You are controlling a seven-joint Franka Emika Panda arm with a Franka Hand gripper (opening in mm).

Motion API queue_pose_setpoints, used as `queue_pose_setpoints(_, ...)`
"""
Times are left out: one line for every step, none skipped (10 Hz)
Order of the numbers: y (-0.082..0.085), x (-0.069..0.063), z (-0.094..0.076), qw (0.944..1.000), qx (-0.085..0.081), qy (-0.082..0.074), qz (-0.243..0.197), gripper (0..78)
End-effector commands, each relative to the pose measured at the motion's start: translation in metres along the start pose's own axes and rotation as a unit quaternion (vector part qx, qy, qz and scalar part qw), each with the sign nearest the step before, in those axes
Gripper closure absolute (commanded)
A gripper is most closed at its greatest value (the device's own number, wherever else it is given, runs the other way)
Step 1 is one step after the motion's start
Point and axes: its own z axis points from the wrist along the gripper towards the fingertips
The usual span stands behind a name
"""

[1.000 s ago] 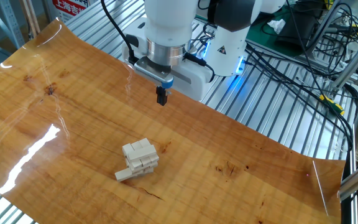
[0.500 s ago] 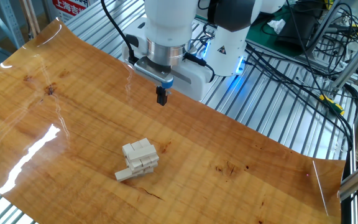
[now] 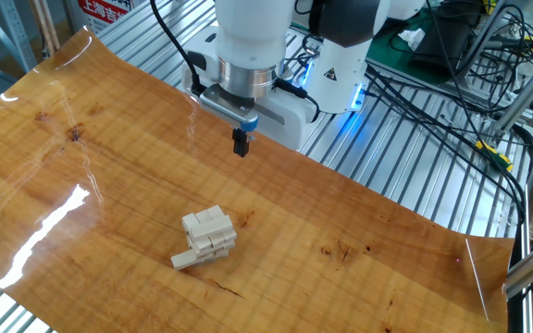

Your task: Play Jenga

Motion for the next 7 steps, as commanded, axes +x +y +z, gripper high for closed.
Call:
queue_pose_setpoints(-0.0002,-0.0005,-0.0003,0.9959,0.005,0.015,0.089,77.6)
queue_pose_setpoints(-0.0005,-0.0016,-0.0009,0.9962,0.024,0.013,0.083,77.6)
queue_pose_setpoints(-0.0007,-0.0019,-0.0012,0.9961,0.020,0.014,0.085,77.6)
queue_pose_setpoints(-0.0009,-0.0028,-0.0011,0.9958,0.013,0.024,0.087,77.6)
queue_pose_setpoints(-0.0011,-0.0041,0.0003,0.9958,0.008,0.027,0.087,77.6)
queue_pose_setpoints(-0.0014,-0.0057,0.0017,0.9961,0.007,0.026,0.084,77.6)
queue_pose_setpoints(-0.0020,-0.0079,0.0023,0.9962,0.006,0.026,0.083,77.6)
